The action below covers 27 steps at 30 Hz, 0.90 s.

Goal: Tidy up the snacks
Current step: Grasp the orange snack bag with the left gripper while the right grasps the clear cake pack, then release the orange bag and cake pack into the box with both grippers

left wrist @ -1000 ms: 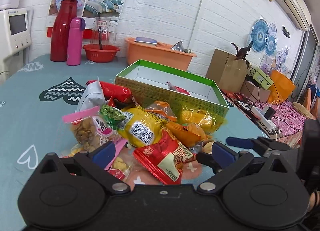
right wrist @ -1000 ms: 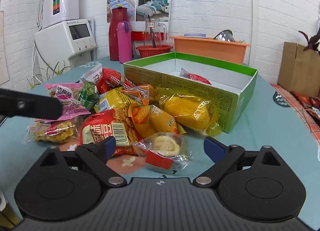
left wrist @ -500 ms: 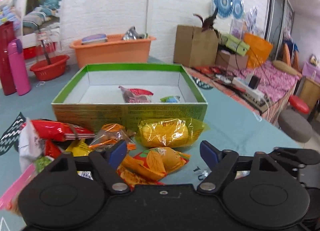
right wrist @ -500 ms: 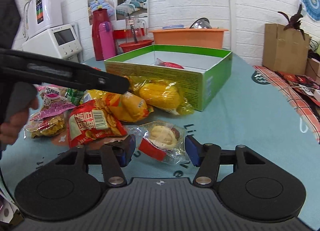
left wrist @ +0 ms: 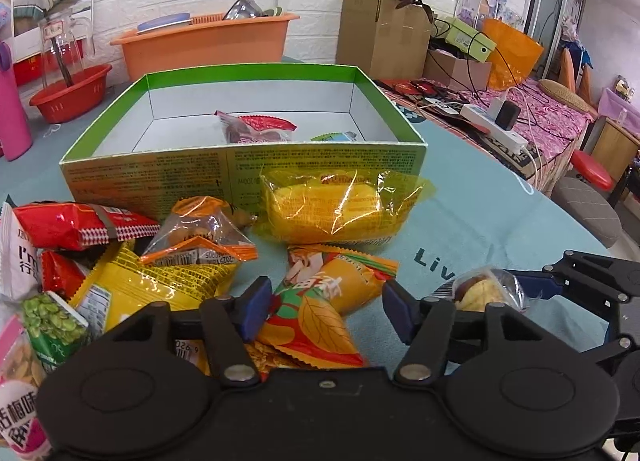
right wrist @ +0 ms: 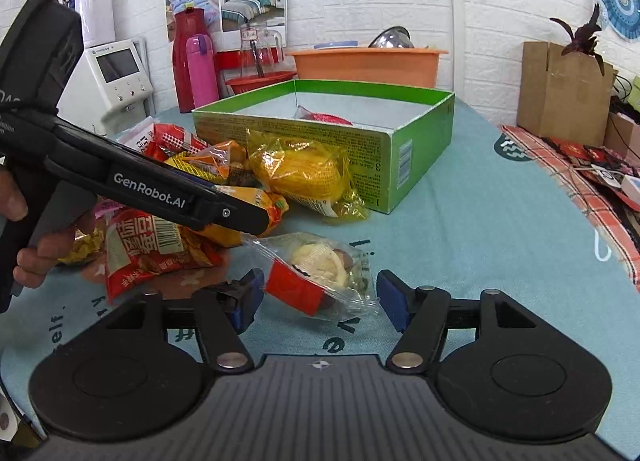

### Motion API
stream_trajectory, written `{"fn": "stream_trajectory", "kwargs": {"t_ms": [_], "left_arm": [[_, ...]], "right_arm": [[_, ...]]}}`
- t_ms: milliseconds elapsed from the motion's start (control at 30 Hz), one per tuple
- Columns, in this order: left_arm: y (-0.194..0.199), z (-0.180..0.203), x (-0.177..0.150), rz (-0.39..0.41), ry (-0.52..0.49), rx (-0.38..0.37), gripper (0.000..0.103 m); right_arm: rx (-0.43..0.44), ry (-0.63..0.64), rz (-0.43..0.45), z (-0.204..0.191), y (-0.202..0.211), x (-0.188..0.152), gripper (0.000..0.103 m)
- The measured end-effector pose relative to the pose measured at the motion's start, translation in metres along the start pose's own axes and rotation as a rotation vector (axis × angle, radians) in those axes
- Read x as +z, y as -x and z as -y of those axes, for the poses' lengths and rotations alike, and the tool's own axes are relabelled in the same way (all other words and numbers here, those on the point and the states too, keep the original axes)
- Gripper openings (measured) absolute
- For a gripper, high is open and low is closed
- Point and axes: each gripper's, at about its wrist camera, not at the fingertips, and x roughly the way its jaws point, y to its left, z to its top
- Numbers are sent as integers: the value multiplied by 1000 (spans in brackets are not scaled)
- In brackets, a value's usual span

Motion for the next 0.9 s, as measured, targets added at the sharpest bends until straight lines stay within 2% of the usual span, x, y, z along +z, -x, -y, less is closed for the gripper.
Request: {"fn": "stream_trajectory", "kwargs": {"t_ms": [100, 133, 200, 233, 267, 367, 567, 700, 900], "left_arm": [[-6, 3, -1, -13, -22, 11, 87], [-9, 3, -3, -22, -24, 13, 83], [-8, 2, -4, -15, -10, 8, 81], [-5, 1, -5, -7, 2, -3, 68], [0, 0, -5, 6, 19, -24, 64], [20, -7, 0, 41, 94, -96, 65], [64, -12, 28, 181, 146, -138, 64], [75, -18, 52, 263, 178, -110, 64], [50, -38, 82, 287, 232, -69, 65]], "right_arm": [[-14, 4, -4, 0, -4, -1, 103], [-17, 6, -8, 0, -5, -1, 93], [-25, 15, 2, -1, -3, -1, 90], [-21, 14, 6, 0, -2, -1, 89], [-21, 8, 11, 1, 0, -1, 88], [-20, 8, 56, 1, 13, 5, 87], [-5, 44, 192, 2, 36, 42, 87], [-19, 57, 243, 7, 29, 67, 87], [-32, 36, 248, 17, -5, 93, 87]]}}
